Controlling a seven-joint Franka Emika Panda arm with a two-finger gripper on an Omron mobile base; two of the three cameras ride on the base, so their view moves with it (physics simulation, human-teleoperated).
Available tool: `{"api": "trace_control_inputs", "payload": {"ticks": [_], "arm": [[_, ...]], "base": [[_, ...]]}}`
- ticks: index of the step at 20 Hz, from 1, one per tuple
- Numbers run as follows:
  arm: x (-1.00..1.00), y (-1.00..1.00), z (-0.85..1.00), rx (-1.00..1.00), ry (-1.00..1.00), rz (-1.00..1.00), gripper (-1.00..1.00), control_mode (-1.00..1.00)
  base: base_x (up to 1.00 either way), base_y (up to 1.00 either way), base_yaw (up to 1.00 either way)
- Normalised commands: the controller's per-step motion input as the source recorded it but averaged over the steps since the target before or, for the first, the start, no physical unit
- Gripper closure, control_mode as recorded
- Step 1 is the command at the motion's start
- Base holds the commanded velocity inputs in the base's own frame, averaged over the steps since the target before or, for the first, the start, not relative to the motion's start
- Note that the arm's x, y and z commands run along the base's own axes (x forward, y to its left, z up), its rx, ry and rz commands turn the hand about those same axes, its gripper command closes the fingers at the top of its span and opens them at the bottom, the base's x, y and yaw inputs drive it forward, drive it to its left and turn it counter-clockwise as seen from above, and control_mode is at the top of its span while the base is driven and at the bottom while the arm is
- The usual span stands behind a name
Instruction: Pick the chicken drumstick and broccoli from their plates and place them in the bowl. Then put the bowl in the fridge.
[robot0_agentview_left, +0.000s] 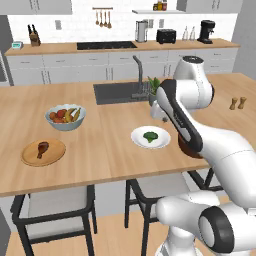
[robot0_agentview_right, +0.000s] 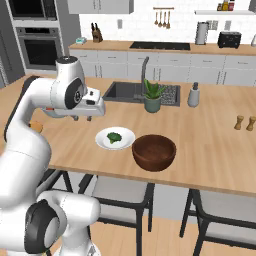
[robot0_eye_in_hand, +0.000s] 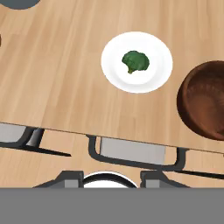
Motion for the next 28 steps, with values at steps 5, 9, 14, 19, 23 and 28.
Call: {"api": "trace_control_inputs", "payload": {"ticks": [5, 9, 14, 19, 23, 28], "arm": [[-0.49, 0.49, -0.03, -0.01, 0.0, 0.04, -1.0, -1.0], [-0.52, 0.94, -0.12, -0.08, -0.01, 0.04, -1.0, -1.0], [0.2, 1.0, -0.2, -0.11, 0.0, -0.08, -1.0, -1.0], [0.53, 1.0, -0.12, -0.01, 0.03, -0.03, -1.0, -1.0], [0.47, 1.0, 0.0, 0.0, 0.06, -0.02, -1.0, -1.0], [0.3, 1.0, -0.05, 0.01, 0.09, -0.02, -1.0, -1.0]], "base": [[0.0, 0.0, 0.0], [0.0, 0.0, 0.0], [0.0, 0.0, 0.0], [0.0, 0.0, 0.0], [0.0, 0.0, 0.0], [0.0, 0.0, 0.0]]}}
